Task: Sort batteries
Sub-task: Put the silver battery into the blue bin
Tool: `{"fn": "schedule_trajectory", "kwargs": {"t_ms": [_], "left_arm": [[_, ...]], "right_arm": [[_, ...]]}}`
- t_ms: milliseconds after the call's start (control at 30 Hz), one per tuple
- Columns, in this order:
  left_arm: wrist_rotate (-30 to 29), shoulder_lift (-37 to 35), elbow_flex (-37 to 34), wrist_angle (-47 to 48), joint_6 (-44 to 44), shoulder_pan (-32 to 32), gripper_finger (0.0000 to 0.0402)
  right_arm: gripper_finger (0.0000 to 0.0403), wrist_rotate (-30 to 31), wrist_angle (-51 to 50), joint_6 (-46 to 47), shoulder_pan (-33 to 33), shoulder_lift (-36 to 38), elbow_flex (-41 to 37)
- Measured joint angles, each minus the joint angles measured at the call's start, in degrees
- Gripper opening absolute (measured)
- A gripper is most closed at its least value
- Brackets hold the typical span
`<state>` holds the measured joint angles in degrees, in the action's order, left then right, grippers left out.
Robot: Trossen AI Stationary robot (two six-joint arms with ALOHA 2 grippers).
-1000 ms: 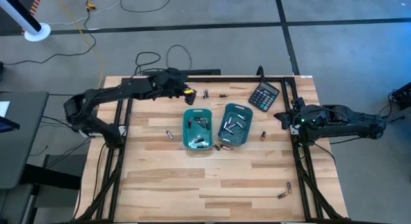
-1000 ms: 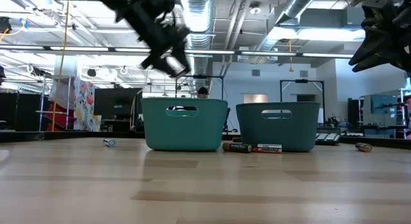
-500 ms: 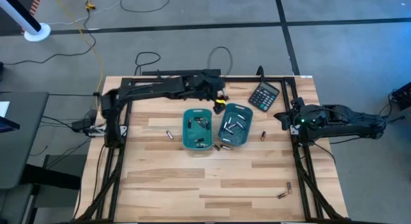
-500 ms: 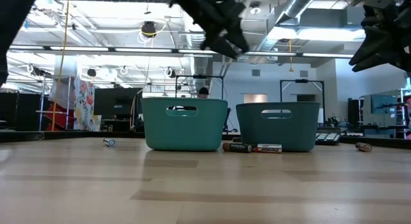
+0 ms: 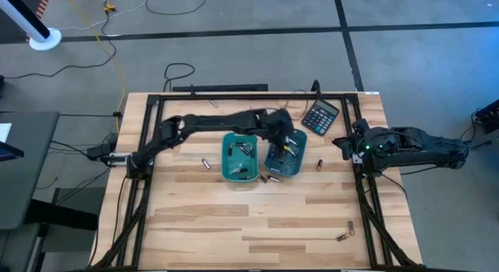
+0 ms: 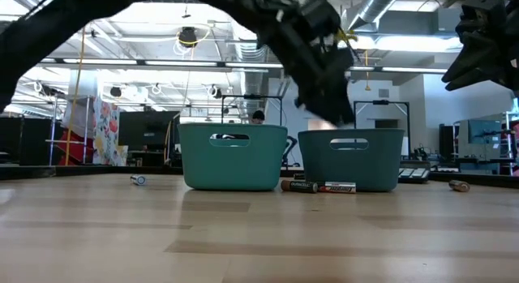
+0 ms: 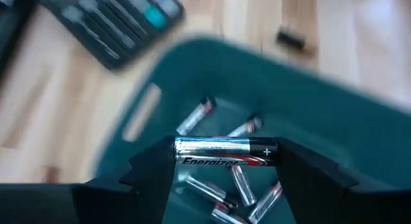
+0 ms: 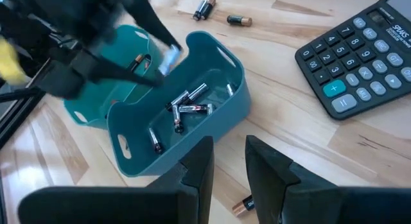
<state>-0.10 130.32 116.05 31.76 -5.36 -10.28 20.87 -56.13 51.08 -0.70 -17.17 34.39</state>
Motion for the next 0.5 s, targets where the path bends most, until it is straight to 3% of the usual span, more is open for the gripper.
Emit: {"fn": "schedule_trajectory", "kwargs": {"t_ms": [200,500], "left_arm": [[0.05,4.79,0.13,4.84,-2.73,1.34,0.0246],[-0.17,4.84,-0.31,6.01,-0.85,1.10,0.0246]], "right_arm": [[0.0108,-0.03,0.01,-0.14,0.39,0.01,0.00],[0.0108,-0.03,0.01,-0.13,0.34,0.00,0.00]]}}
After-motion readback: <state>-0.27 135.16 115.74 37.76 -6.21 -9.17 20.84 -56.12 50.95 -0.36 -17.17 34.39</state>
